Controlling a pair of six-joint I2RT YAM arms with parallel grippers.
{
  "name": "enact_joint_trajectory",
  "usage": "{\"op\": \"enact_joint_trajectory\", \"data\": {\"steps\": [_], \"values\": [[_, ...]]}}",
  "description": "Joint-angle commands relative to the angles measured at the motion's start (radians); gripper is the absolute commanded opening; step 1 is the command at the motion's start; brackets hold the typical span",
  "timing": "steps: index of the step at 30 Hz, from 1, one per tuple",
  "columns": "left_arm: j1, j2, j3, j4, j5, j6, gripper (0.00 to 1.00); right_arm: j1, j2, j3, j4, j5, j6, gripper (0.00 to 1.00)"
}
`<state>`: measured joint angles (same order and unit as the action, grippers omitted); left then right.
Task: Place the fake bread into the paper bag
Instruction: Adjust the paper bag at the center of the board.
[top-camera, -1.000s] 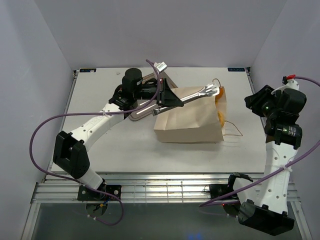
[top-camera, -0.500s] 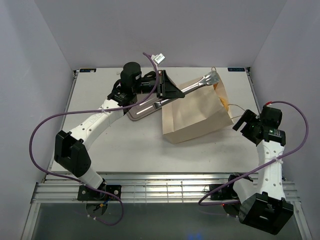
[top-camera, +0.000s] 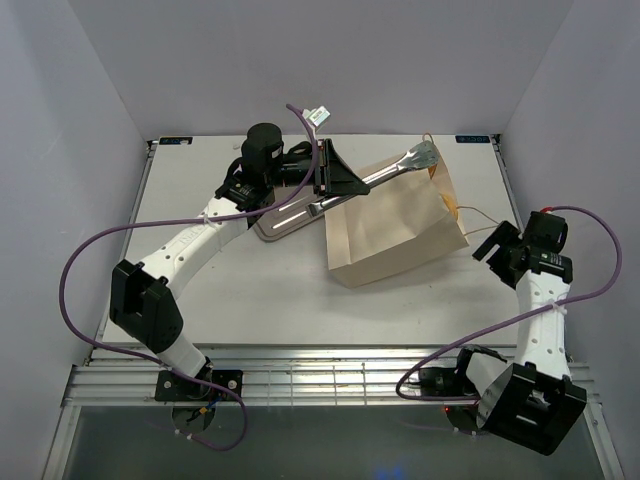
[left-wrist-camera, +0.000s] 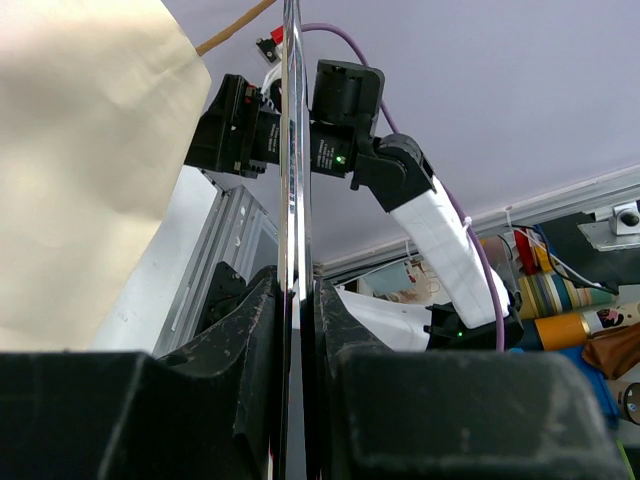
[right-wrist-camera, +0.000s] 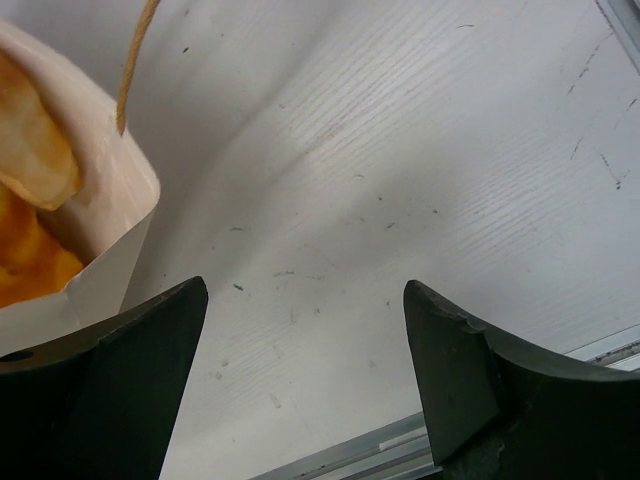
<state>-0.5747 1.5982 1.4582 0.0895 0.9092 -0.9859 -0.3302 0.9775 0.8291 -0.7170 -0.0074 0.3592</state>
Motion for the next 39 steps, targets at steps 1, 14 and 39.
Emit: {"op": "enact_joint_trajectory", "data": {"steps": [1, 14, 39], "values": [[0.007, -0.044, 0.07, 0.115, 0.011, -0.002, 0.0, -0.058, 0.055, 0.042, 0.056, 0.011, 0.009, 0.85], [0.01, -0.057, 0.036, 0.139, 0.023, -0.008, 0.0, -0.181, 0.106, 0.099, 0.136, -0.247, 0.115, 0.83], [0.01, -0.072, 0.016, 0.193, 0.068, -0.045, 0.0, -0.181, 0.354, 0.005, 0.539, -0.427, 0.297, 0.64]]}}
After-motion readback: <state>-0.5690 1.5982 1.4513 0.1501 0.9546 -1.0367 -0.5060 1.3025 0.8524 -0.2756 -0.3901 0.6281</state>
